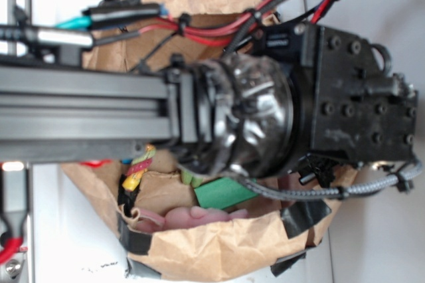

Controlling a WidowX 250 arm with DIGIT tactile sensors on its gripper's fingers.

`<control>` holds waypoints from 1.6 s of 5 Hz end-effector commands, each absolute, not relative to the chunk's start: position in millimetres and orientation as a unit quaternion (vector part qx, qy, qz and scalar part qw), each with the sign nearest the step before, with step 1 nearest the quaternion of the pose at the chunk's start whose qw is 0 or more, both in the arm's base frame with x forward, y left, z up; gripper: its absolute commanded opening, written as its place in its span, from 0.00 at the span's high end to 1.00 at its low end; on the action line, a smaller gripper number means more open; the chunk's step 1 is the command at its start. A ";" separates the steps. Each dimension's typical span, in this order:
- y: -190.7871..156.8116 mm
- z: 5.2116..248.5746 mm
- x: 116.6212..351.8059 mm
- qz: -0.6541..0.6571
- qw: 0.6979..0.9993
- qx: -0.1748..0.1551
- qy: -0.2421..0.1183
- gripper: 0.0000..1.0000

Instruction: Grab the multicolored rope.

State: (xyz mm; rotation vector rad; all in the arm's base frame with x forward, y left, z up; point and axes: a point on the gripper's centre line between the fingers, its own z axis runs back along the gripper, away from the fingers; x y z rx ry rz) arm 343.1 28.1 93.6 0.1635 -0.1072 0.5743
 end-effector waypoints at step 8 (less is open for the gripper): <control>73.9 115.5 319.7 0.320 0.940 -0.056 -0.102 0.00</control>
